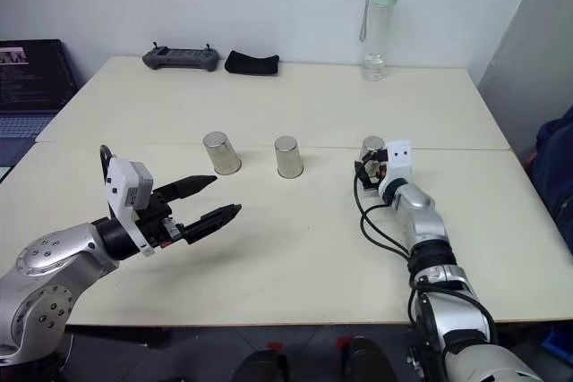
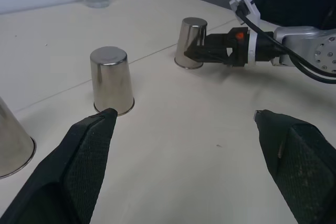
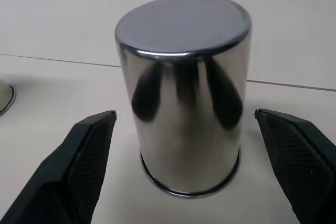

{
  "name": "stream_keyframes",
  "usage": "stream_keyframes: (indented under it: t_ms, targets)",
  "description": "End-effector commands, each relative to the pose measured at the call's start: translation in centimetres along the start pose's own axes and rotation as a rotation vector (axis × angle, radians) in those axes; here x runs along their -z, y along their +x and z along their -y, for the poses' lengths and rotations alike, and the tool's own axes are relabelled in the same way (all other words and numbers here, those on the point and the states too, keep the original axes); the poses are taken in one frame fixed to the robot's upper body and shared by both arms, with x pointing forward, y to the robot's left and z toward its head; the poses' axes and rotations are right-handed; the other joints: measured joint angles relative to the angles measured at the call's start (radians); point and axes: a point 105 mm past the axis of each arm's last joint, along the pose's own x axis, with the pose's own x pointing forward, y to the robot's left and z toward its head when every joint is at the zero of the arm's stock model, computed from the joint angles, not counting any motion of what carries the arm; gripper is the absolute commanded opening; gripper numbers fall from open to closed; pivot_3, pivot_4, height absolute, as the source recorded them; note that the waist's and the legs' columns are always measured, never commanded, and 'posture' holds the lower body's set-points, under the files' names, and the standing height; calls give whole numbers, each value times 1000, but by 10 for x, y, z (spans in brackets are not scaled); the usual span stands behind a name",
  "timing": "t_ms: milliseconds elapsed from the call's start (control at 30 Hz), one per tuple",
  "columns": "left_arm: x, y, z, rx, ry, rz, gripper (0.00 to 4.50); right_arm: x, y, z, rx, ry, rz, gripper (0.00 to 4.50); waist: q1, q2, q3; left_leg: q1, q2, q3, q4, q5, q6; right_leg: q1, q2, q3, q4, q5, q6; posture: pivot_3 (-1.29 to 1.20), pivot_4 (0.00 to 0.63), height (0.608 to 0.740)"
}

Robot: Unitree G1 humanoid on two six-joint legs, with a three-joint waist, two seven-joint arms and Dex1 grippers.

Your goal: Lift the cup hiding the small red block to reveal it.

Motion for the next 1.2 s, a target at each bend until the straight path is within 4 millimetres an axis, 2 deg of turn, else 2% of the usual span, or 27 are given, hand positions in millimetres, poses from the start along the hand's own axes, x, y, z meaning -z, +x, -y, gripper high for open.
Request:
stream_keyframes:
  t_ms: [33,333,367,400,500,567,733,900,1033,1200]
  targets:
    - [-10,1,2,7,40,33,4479,-23,6,-2,-8,-19,74,4500,0,0,0,0,0,0,0,0,0,0,0,0,0,0,0,0,150,740]
    - [-10,1,2,3,40,32,4479,-23,11,-2,-12,-11,84,4500,-1,0,0,0,0,0,0,0,0,0,-1,0,0,0,0,0,150,740]
    - [-10,1,2,3,40,32,4500,-23,11,-2,-12,-11,84,4135,-1,0,0,0,0,0,0,0,0,0,-1,0,0,0,0,0,150,740]
    - [-10,1,2,2,40,31,4500,-23,11,-1,-12,-12,85,4043,-1,0,0,0,0,0,0,0,0,0,-1,0,0,0,0,0,150,740]
    - [-10,1,2,1,42,29,4500,-24,12,1,-7,-17,88,3190,-1,0,0,0,0,0,0,0,0,0,-1,0,0,0,0,0,150,740]
    - [-10,1,2,1,42,28,4500,-25,12,2,-6,-30,93,2837,-1,0,0,0,0,0,0,0,0,0,-1,0,0,0,0,0,150,740]
    - [-10,1,2,1,42,28,4500,-27,12,1,-10,-54,108,2756,-1,0,0,0,0,0,0,0,0,0,-1,0,0,0,0,0,150,740]
    - [-10,0,3,2,40,26,4500,-43,10,0,-13,-121,159,2756,-1,1,1,0,0,0,0,0,0,0,-1,0,0,0,0,0,150,740]
    - [-8,-3,2,-9,33,16,4500,-67,-2,-10,-41,-158,226,2756,0,2,1,-1,0,0,-1,0,0,0,-1,0,0,0,0,0,150,740]
    - [-7,-2,5,-8,27,17,4500,-75,-20,-7,-13,-171,227,2756,2,2,1,-1,0,-1,-1,0,0,-1,-1,-1,0,0,0,0,150,740]
